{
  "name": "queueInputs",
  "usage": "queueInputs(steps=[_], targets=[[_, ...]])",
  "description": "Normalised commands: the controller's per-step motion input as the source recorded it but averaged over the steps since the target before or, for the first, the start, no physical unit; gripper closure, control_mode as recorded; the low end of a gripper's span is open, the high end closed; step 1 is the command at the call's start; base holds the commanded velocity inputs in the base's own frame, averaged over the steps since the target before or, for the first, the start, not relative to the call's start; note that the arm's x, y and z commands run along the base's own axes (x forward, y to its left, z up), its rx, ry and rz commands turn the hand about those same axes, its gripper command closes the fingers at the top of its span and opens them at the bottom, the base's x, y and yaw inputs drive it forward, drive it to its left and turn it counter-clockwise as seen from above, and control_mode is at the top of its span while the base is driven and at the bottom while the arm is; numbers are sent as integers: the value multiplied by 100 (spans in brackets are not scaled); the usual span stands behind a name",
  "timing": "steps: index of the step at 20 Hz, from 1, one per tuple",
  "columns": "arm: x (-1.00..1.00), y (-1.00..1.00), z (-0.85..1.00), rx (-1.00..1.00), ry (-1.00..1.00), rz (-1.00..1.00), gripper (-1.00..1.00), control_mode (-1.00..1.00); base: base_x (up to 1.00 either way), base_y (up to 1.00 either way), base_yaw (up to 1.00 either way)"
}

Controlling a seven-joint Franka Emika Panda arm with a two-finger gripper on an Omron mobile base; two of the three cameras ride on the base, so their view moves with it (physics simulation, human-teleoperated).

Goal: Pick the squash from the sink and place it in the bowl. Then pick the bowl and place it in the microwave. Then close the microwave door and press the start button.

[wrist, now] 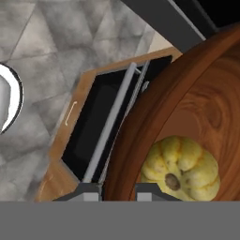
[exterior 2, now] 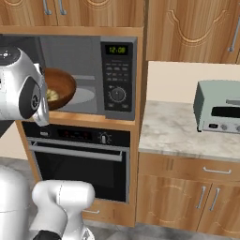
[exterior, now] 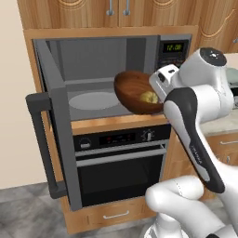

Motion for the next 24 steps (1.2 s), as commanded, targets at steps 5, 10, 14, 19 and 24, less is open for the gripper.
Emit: queueInputs(steps=[5,10,14,19,24], targets=[[100,36,-47,-1,0,13,100,-100,0,0,0],[100,40,-5,-5,0,6,100,-100,0,0,0],[100,27,0,-11,0,0,100,-100,0,0,0],[100,38,-8,-10,6,0,100,-100,0,0,0],[87,17,-17,-2,12,0,100,-100,0,0,0]])
